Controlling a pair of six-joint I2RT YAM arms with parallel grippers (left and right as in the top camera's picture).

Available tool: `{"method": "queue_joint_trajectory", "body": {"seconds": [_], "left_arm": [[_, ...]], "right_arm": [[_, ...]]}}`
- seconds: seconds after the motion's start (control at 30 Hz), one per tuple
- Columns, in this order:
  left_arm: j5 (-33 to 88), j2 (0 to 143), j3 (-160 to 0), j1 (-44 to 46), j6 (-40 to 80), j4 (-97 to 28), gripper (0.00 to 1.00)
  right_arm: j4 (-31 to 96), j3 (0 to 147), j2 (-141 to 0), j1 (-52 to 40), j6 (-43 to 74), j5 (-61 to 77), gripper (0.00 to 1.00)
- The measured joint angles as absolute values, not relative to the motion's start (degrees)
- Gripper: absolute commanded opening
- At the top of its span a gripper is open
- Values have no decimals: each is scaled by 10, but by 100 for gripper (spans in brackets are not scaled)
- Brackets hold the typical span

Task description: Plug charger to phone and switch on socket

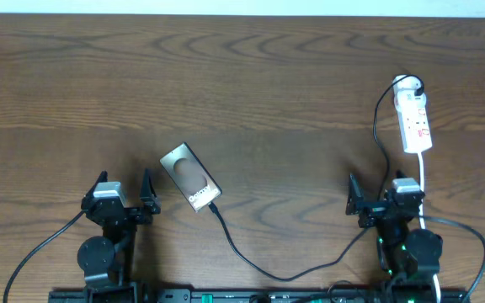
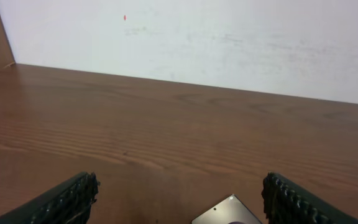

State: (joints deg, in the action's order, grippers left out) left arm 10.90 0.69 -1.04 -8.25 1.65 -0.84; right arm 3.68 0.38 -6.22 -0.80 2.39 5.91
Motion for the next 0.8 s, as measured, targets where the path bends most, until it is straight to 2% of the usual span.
{"method": "queue_joint_trajectory", "body": {"seconds": [0.17,0.8], "left_arm": [[111,6,-10,-83,17,-8,86],[111,6,-10,-83,16,-8,87]], "right_arm": [[39,4,-10,-10,10,39,99],[41,4,-7,-10,-20,16,99]]}}
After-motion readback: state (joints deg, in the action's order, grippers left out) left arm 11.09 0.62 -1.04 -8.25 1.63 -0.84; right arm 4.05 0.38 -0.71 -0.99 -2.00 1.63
